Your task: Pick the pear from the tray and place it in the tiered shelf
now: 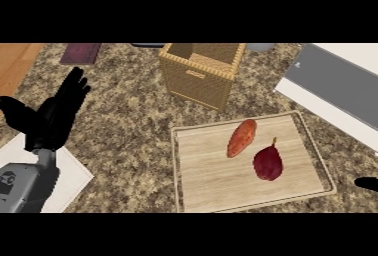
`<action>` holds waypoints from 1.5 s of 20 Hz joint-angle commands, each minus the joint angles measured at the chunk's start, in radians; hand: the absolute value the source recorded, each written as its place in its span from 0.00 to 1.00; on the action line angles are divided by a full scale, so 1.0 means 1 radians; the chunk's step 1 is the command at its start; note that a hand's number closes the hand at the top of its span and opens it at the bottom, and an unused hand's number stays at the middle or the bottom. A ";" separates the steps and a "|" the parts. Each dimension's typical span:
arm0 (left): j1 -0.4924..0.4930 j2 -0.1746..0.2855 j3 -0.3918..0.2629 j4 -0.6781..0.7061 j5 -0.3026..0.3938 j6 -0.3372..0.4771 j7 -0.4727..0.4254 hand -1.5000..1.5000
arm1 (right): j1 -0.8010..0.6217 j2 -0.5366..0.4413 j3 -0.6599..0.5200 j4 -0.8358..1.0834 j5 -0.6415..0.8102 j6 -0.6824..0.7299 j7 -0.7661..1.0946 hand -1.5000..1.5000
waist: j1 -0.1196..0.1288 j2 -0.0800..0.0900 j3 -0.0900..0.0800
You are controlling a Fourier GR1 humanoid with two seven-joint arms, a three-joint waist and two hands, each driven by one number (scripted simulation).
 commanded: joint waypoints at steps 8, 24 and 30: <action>-0.034 -0.024 -0.007 -0.012 -0.040 0.014 0.029 0.50 | -0.328 -0.008 0.327 -0.148 0.275 -0.096 0.614 0.00 | 0.024 0.001 0.005; 0.032 -0.047 0.062 -0.093 -0.060 -0.012 0.057 0.50 | -0.403 0.149 0.437 -0.010 0.466 0.113 0.791 0.00 | 0.004 -0.004 0.006; 0.017 -0.128 0.007 -0.010 -0.153 0.014 0.014 0.50 | -0.326 0.209 0.462 -0.062 0.540 0.111 0.799 0.00 | -0.006 -0.003 0.006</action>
